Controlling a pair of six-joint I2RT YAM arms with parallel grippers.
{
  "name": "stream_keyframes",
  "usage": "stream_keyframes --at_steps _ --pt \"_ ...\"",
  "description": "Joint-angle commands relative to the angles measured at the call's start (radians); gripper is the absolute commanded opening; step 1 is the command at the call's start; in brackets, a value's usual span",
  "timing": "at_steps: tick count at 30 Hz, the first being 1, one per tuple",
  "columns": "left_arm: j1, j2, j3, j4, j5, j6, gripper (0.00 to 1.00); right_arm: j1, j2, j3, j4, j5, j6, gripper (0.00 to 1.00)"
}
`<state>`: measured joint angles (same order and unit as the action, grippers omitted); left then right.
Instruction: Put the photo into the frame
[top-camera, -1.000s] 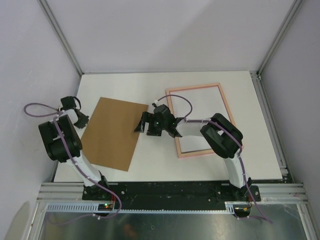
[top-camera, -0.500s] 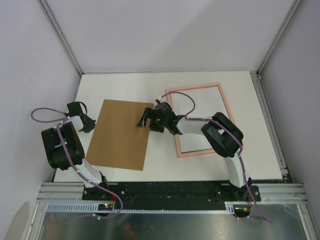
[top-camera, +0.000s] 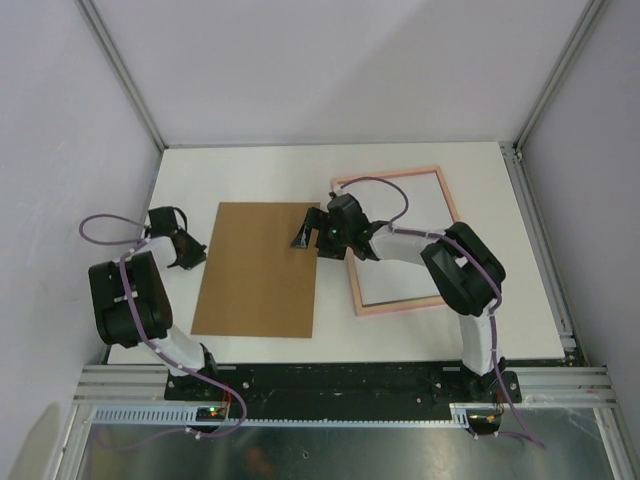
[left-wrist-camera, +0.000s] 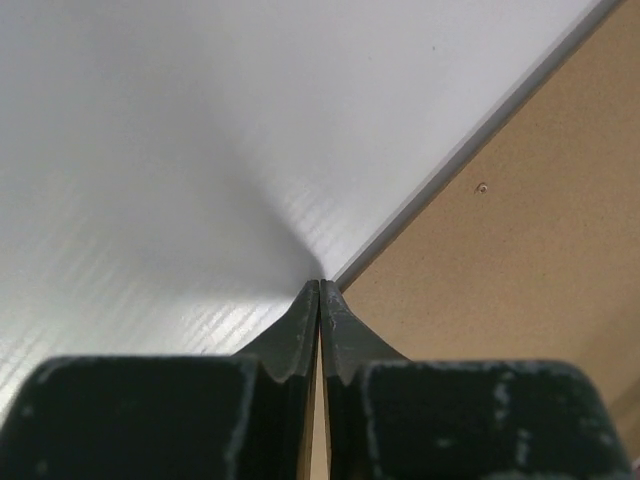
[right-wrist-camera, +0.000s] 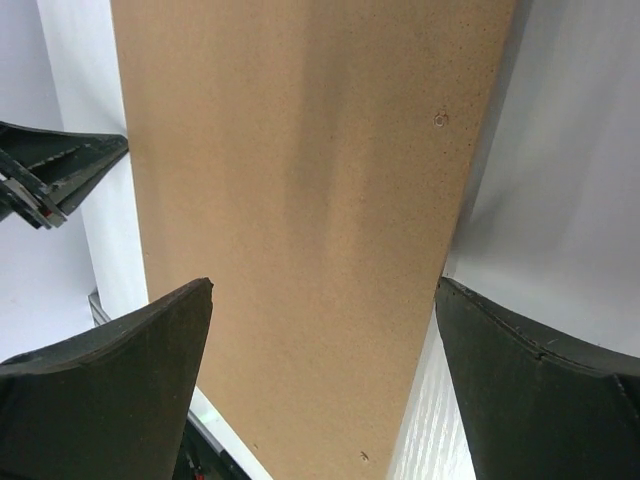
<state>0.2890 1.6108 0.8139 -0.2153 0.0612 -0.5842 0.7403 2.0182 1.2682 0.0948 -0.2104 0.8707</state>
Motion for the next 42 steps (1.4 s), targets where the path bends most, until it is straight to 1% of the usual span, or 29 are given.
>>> stream_keyframes --at_steps 1,6,11,17,22,29,32,36,42 --pt "-0.074 -0.025 -0.056 -0.141 0.190 -0.021 0.07 0.020 -0.124 0.026 0.104 -0.122 0.021 0.96" --pt "-0.104 -0.045 -0.070 -0.129 0.206 -0.042 0.07 0.020 -0.141 0.028 0.110 -0.136 0.030 0.96" --pt "-0.157 -0.043 -0.058 -0.120 0.207 -0.064 0.06 0.019 -0.165 0.029 0.060 -0.121 0.013 0.95" --pt "-0.259 -0.003 -0.032 -0.098 0.195 -0.114 0.06 0.004 -0.188 0.016 0.008 -0.115 -0.013 0.95" --pt "-0.367 0.047 -0.001 -0.072 0.184 -0.163 0.06 -0.030 -0.226 -0.053 -0.001 -0.113 -0.025 0.95" --pt "-0.481 0.130 0.071 -0.052 0.172 -0.214 0.06 -0.093 -0.284 -0.132 -0.050 -0.091 -0.074 0.95" --pt "-0.510 0.159 0.098 -0.050 0.167 -0.224 0.06 -0.119 -0.296 -0.162 -0.060 -0.088 -0.094 0.95" --pt "-0.520 0.171 0.112 -0.049 0.158 -0.224 0.06 -0.149 -0.317 -0.196 -0.077 -0.074 -0.122 0.95" --pt "-0.514 0.129 0.139 -0.061 0.129 -0.190 0.10 -0.178 -0.331 -0.225 -0.090 -0.049 -0.150 0.95"
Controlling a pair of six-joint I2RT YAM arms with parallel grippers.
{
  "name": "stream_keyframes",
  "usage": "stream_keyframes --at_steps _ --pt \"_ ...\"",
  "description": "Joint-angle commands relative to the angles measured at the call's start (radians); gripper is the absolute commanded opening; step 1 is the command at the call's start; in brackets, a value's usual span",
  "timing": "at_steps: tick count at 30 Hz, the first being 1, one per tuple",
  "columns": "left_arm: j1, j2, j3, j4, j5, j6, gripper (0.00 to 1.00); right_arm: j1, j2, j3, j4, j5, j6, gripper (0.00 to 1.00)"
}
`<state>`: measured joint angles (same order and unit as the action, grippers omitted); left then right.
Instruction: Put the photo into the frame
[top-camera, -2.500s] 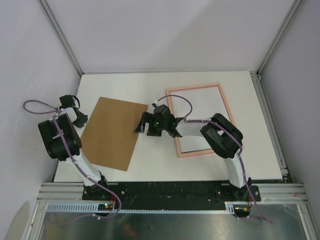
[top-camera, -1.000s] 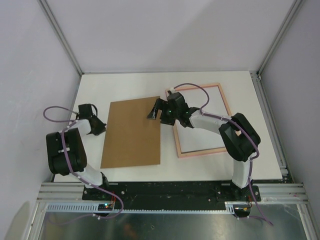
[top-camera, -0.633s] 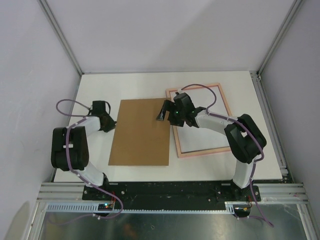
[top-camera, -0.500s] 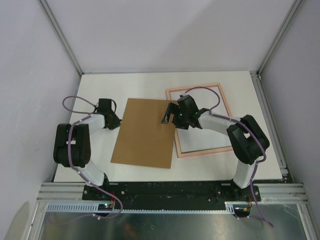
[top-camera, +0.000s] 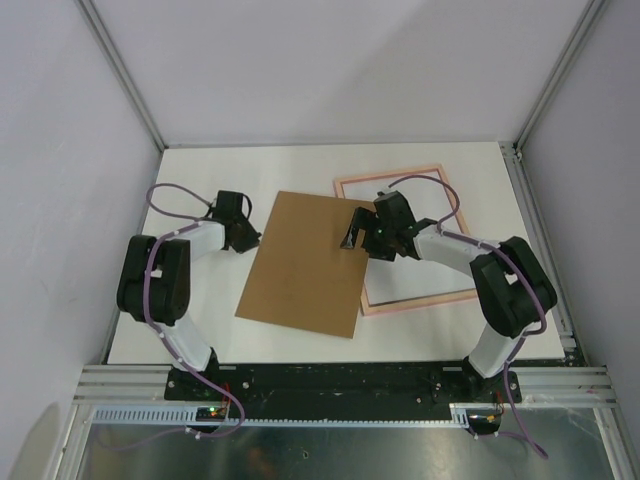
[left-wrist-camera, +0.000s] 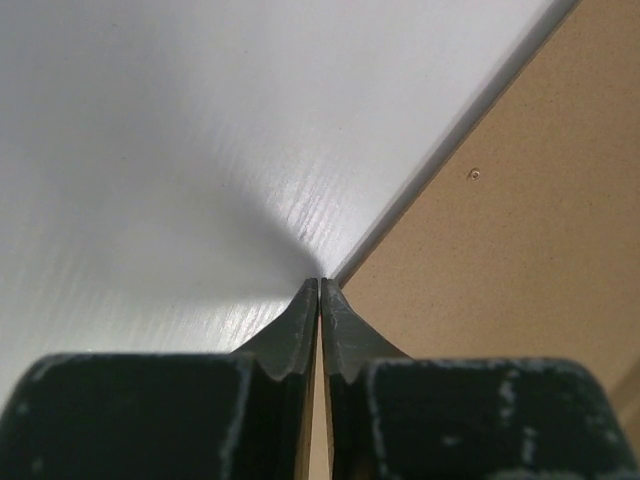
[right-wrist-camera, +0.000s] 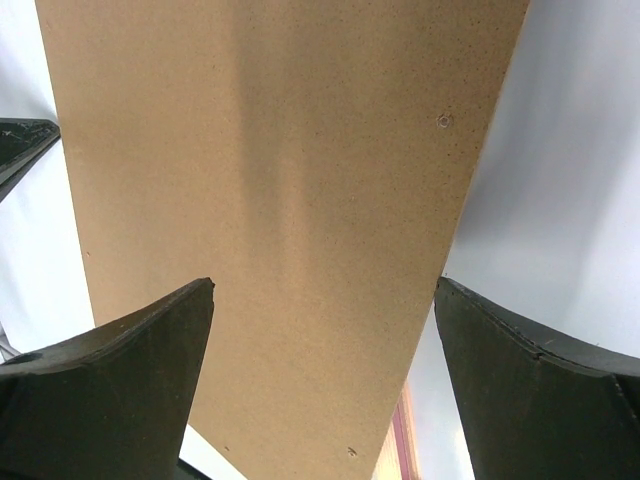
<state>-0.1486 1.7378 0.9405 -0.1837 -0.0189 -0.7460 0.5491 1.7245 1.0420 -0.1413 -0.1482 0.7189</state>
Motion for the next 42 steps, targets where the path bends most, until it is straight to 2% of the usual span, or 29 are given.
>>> stream_keyframes --at_steps 1,12,30,42 --pt "-0.072 -0.007 0.020 -0.100 0.201 -0.019 0.10 0.011 -0.040 -0.004 0.146 -0.104 0.001 0.95" --pt "0.000 -0.037 0.090 -0.146 0.174 0.071 0.16 -0.009 -0.075 -0.051 0.100 -0.033 -0.009 0.95" --pt "0.066 -0.032 0.122 -0.162 0.128 0.166 0.24 -0.045 -0.103 -0.118 0.151 -0.035 0.002 0.94" --pt "0.086 0.066 0.136 -0.161 0.141 0.183 0.22 -0.049 -0.114 -0.157 0.165 -0.004 -0.004 0.94"
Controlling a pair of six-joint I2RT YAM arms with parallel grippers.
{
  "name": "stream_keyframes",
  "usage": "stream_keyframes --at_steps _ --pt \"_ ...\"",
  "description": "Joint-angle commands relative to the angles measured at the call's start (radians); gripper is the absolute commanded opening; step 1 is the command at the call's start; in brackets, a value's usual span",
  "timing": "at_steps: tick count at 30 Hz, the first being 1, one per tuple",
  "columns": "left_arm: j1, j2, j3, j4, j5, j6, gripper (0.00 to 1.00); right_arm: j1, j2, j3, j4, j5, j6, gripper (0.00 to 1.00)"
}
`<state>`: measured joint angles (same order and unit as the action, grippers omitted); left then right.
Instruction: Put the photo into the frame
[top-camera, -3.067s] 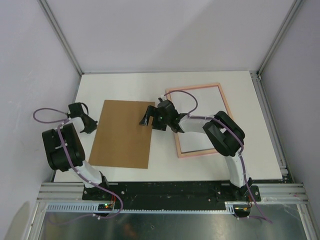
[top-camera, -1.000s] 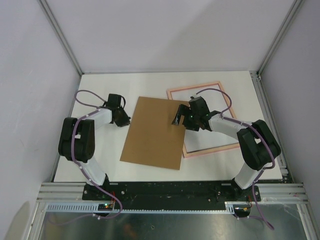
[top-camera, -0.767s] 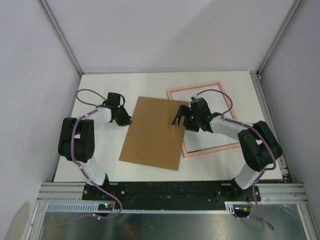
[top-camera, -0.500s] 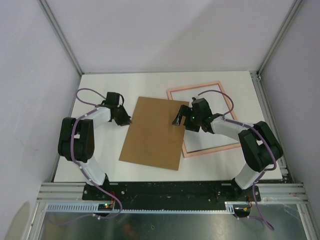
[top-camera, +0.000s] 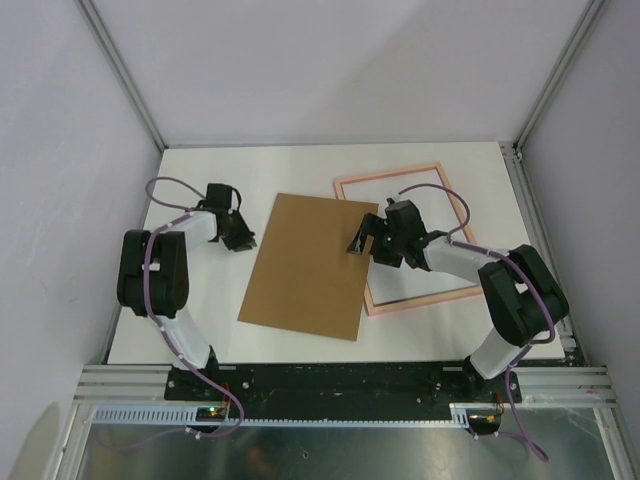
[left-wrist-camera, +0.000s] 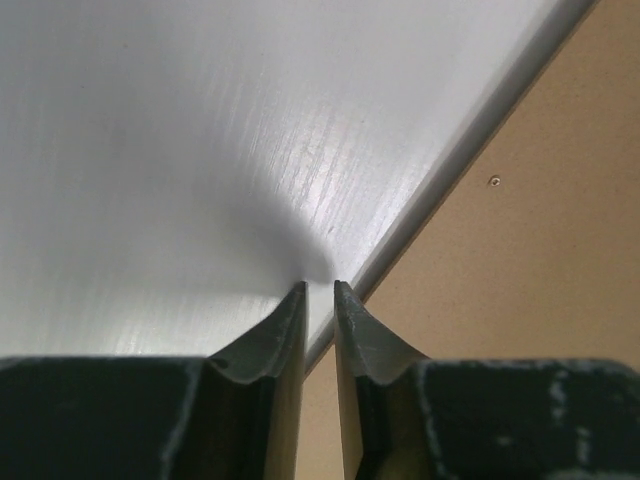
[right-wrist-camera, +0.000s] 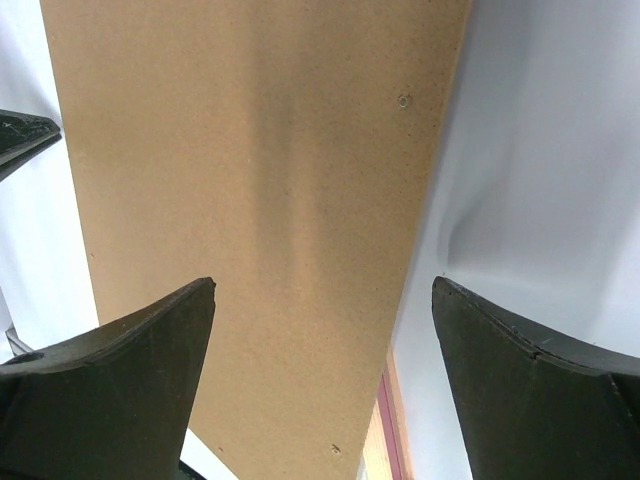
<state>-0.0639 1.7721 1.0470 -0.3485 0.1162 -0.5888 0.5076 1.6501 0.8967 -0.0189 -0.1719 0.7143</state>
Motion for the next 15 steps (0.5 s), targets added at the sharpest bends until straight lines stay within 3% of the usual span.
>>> stream_keyframes --at_steps 1,15 --pt "0.001 0.036 0.030 0.004 0.008 0.026 0.22 -0.009 -0.039 -0.016 0.051 0.018 0.002 0.94" --pt "-0.028 0.073 0.005 0.010 0.023 0.027 0.12 -0.014 0.005 -0.074 0.255 -0.103 0.086 0.91"
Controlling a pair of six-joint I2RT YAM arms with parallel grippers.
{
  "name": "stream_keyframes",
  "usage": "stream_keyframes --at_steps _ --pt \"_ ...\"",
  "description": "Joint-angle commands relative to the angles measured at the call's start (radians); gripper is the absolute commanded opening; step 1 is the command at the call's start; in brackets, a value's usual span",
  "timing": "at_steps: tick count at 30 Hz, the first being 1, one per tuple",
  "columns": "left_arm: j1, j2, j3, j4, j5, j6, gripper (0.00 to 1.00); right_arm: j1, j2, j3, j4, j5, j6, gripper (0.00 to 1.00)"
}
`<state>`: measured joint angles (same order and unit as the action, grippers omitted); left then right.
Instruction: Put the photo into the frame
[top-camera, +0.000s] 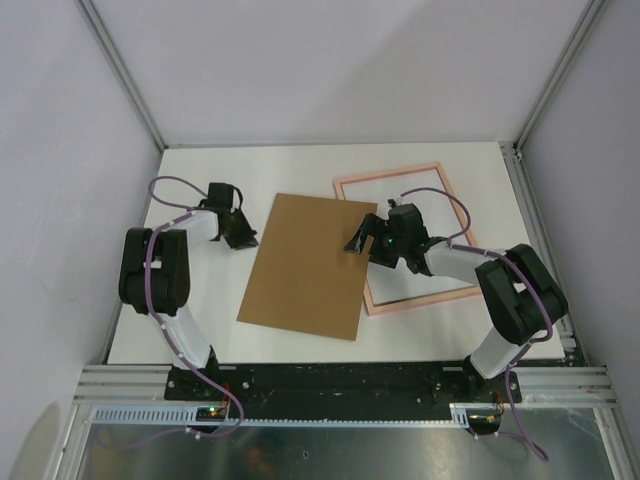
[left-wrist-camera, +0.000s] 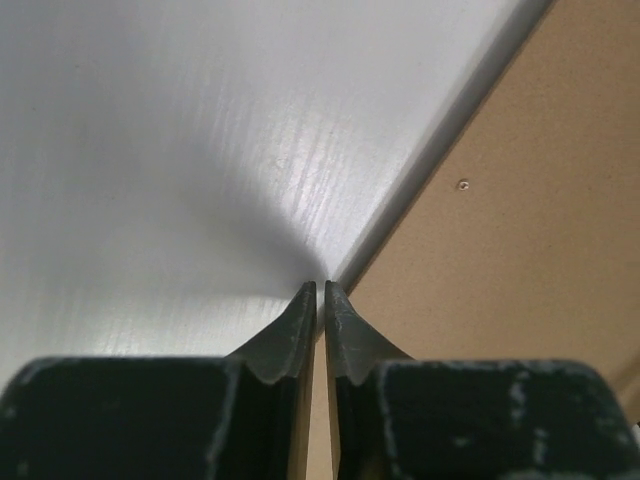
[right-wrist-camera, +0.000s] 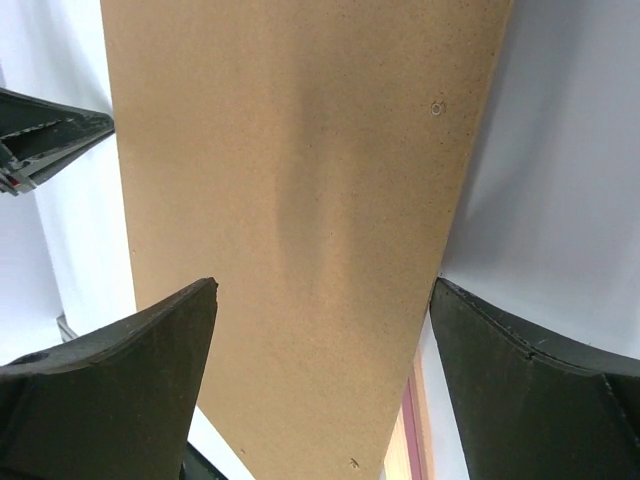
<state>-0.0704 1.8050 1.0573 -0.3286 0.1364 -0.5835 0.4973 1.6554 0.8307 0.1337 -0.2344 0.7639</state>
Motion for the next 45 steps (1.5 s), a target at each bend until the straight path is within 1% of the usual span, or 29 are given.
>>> stream_keyframes --at_steps 1,14,18,21,28,33,35,37,41,43,45 --pt "-0.027 0.044 -0.007 -0.009 0.007 0.022 0.12 -0.004 -0.005 -0.008 0.112 -0.048 0.045 0.90" --pt "-0.054 0.057 -0.048 0.026 0.083 0.014 0.06 0.011 -0.114 -0.008 0.274 -0.154 0.183 0.87" --pt "-0.054 0.042 -0.059 0.034 0.109 0.005 0.05 0.026 -0.142 -0.008 0.341 -0.165 0.242 0.85" --pt "-0.055 0.025 -0.065 0.041 0.132 -0.006 0.04 0.042 -0.141 0.006 0.360 -0.165 0.266 0.83" --pt "-0.058 -0.005 -0.087 0.059 0.180 -0.025 0.04 0.108 -0.093 0.053 0.319 -0.121 0.269 0.76" --pt "-0.059 -0.022 -0.100 0.070 0.190 -0.032 0.04 0.139 -0.093 0.091 0.176 -0.053 0.214 0.69" --pt "-0.057 -0.033 -0.096 0.071 0.187 -0.032 0.04 0.140 -0.110 0.103 0.100 -0.019 0.184 0.63" --pt "-0.057 -0.046 -0.090 0.071 0.182 -0.037 0.05 0.139 -0.135 0.115 0.020 0.024 0.152 0.53" --pt "-0.057 -0.082 -0.070 0.071 0.162 -0.052 0.06 0.136 -0.193 0.142 -0.142 0.099 0.099 0.20" --pt "-0.057 -0.104 -0.054 0.071 0.151 -0.062 0.07 0.129 -0.225 0.154 -0.209 0.124 0.078 0.07" --pt "-0.056 -0.135 -0.037 0.070 0.137 -0.073 0.11 0.113 -0.265 0.165 -0.263 0.138 0.057 0.02"
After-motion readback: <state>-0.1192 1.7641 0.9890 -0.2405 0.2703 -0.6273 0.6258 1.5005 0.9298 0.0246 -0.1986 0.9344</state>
